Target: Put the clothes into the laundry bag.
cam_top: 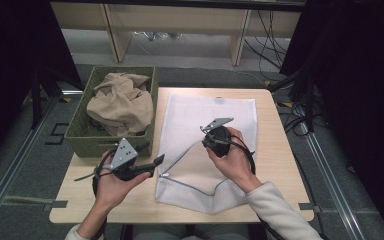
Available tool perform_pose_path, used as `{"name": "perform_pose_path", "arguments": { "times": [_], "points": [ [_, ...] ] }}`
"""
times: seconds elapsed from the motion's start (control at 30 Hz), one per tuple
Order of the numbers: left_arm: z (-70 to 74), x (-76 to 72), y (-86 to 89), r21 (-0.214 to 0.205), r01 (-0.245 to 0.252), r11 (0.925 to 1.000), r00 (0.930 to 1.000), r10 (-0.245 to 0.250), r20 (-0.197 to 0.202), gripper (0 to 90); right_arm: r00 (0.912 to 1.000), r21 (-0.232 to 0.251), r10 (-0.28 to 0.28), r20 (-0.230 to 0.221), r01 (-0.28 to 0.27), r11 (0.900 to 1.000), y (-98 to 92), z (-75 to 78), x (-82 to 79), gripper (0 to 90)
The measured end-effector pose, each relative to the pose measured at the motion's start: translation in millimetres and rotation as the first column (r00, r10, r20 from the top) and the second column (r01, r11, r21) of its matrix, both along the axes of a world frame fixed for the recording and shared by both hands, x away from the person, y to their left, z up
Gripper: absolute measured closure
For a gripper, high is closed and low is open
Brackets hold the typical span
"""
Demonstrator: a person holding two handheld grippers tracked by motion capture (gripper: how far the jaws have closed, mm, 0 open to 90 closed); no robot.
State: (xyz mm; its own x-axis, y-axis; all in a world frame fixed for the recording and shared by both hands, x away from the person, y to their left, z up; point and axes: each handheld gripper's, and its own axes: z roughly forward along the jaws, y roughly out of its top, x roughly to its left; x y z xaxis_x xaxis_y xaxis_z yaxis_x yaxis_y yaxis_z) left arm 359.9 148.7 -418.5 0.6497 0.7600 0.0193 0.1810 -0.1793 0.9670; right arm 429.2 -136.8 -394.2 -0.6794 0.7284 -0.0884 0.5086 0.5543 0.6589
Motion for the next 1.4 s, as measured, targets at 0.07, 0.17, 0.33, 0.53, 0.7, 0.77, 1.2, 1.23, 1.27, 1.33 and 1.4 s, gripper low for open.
{"name": "perform_pose_path", "arguments": {
  "times": [0.07, 0.17, 0.33, 0.53, 0.7, 0.77, 1.2, 1.23, 1.27, 1.33, 1.4],
  "points": [
    [6.8, 8.3, 5.6, 0.012, -0.061, 0.9981, 0.9979, 0.061, 0.021, 25.3, 0.9999, -0.008, -0.001, 0.016, 0.001, 1.0, 1.3, -1.5, -1.3, 89.5],
    [12.8, 18.3, 12.0, 0.022, -0.123, 0.9921, 0.9918, 0.123, 0.035, 17.8, 0.9999, -0.005, 0.009, 0.008, -0.009, 0.9999, 1.8, -3.5, -2.3, 89.5],
    [24.7, 58.0, 31.6, 0.044, -0.261, 0.9644, 0.9654, 0.261, 0.002, 10.1, 0.9997, 0.006, 0.0, 0.023, 0.0, 1.0, -1.0, -0.3, -1.5, 89.5],
    [32.4, 93.5, 45.6, 0.07, -0.324, 0.9433, 0.9438, 0.328, -0.044, 4.3, 0.9999, 0.041, -0.009, 0.007, 0.009, 0.9991, -2.9, 2.4, -0.6, 89.5],
    [34.6, 127.2, 46.1, 0.111, -0.333, 0.9364, 0.9313, 0.345, -0.117, 0.8, 0.9998, 0.048, -0.015, 0.009, 0.015, 0.9987, -4.0, 3.3, 0.8, 89.5],
    [34.6, 131.9, 45.7, 0.11, -0.332, 0.9371, 0.9298, 0.344, -0.13, 0.0, 0.9999, 0.048, -0.015, 0.001, 0.015, 0.9987, -3.4, 2.9, 1.0, 89.5],
    [32.9, 186.9, 50.8, 0.209, -0.352, 0.9123, 0.8825, 0.398, -0.251, 0.0, 0.9999, 0.041, -0.011, -0.008, 0.011, 0.9991, -2.8, 2.6, 0.5, 89.5],
    [31.2, 190.0, 52.0, 0.213, -0.357, 0.9096, 0.877, 0.405, -0.259, 0.0, 0.9999, 0.042, -0.009, -0.009, 0.009, 0.9991, -2.9, 2.4, 0.9, 89.5],
    [29.7, 192.9, 54.4, 0.236, -0.35, 0.9065, 0.873, 0.407, -0.269, 0.0, 0.9997, 0.047, -0.02, -0.016, 0.021, 0.9987, -3.0, 2.3, 0.6, 89.5],
    [24.2, 198.8, 56.9, 0.246, -0.362, 0.8993, 0.8556, 0.425, -0.296, 0.0, 0.9998, 0.042, -0.011, -0.014, 0.012, 0.9991, -3.5, 1.6, 1.6, 89.5],
    [20.3, 202.2, 58.9, 0.258, -0.369, 0.8931, 0.8391, 0.439, -0.321, 0.0, 1.0, 0.037, 0.006, 0.0, -0.006, 0.9993, -4.3, 1.2, 2.8, 89.5]
  ]
}}
